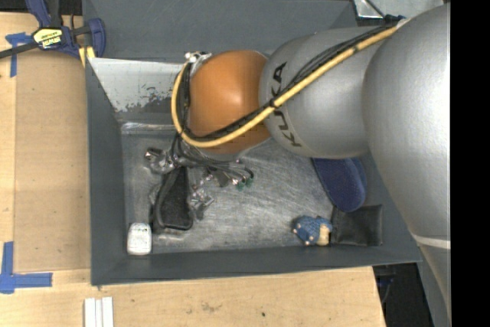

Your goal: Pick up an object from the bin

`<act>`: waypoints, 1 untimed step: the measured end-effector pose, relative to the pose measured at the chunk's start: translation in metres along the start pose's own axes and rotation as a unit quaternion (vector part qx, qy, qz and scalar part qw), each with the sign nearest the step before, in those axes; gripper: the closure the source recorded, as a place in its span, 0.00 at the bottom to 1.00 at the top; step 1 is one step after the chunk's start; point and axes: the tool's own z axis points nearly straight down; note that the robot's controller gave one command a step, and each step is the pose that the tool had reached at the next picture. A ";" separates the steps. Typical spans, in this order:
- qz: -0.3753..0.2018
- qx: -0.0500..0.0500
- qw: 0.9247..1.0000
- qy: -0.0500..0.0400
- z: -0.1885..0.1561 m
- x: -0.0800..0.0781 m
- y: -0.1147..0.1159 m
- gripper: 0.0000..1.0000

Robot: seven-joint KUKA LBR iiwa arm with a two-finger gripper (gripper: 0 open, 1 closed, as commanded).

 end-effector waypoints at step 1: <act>-0.033 0.001 0.999 0.000 0.005 -0.003 0.003 0.00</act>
Offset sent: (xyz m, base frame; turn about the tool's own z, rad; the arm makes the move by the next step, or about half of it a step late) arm -0.0128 0.0179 -0.0368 -0.1339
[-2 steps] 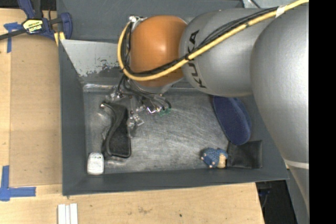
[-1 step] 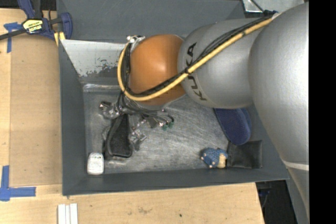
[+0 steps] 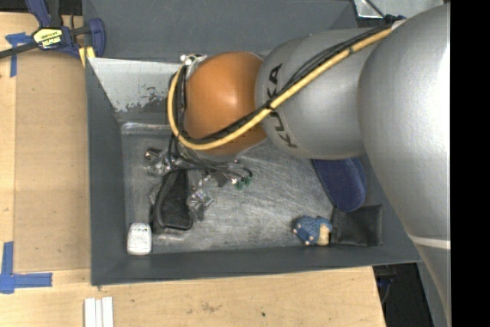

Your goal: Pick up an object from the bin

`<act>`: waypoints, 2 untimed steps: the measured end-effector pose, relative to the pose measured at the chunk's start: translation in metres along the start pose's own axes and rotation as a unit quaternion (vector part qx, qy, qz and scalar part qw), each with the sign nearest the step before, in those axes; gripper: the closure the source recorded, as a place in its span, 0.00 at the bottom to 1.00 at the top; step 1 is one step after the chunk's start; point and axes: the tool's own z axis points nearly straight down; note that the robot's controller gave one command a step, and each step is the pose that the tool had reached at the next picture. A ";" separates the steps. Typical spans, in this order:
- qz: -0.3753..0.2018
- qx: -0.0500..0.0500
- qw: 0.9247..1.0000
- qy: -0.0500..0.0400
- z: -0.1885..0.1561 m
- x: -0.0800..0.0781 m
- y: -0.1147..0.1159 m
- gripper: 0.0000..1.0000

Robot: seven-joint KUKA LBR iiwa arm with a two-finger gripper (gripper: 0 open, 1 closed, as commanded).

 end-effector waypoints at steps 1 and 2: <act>-0.212 -0.004 0.977 0.002 0.007 -0.028 -0.003 0.00; -0.212 -0.003 0.977 0.003 0.007 -0.027 -0.003 1.00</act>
Offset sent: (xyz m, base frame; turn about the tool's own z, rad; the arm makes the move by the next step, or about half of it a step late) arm 0.0226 0.0147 -0.0071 -0.4299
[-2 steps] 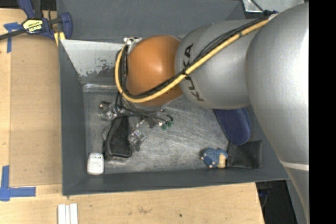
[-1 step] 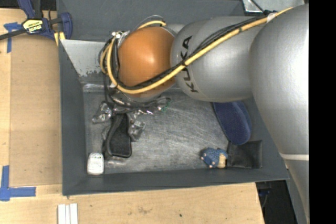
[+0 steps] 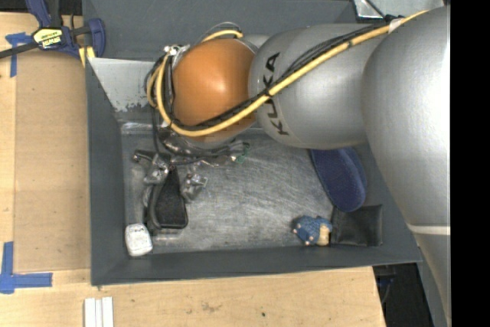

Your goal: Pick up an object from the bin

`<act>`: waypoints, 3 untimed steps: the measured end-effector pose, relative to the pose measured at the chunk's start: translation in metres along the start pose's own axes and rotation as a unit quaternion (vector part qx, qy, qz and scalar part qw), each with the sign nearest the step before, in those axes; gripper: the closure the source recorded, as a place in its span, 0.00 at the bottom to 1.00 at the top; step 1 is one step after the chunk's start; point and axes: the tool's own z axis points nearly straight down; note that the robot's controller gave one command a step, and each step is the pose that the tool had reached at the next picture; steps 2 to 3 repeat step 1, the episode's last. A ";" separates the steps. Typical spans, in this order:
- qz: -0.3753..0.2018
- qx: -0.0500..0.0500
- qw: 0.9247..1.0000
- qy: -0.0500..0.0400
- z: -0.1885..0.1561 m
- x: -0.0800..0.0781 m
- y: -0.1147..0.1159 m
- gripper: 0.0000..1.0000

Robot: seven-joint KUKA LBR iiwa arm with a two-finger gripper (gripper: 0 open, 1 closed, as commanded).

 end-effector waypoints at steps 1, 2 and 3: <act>-0.164 0.000 0.986 -0.001 -0.145 0.015 0.006 1.00; -0.164 0.000 0.986 -0.001 -0.145 0.015 0.006 1.00; -0.164 0.000 0.986 -0.001 -0.145 0.015 0.006 1.00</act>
Offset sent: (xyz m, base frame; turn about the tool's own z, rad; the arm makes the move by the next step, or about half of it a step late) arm -0.0133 -0.0096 0.1438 -0.3313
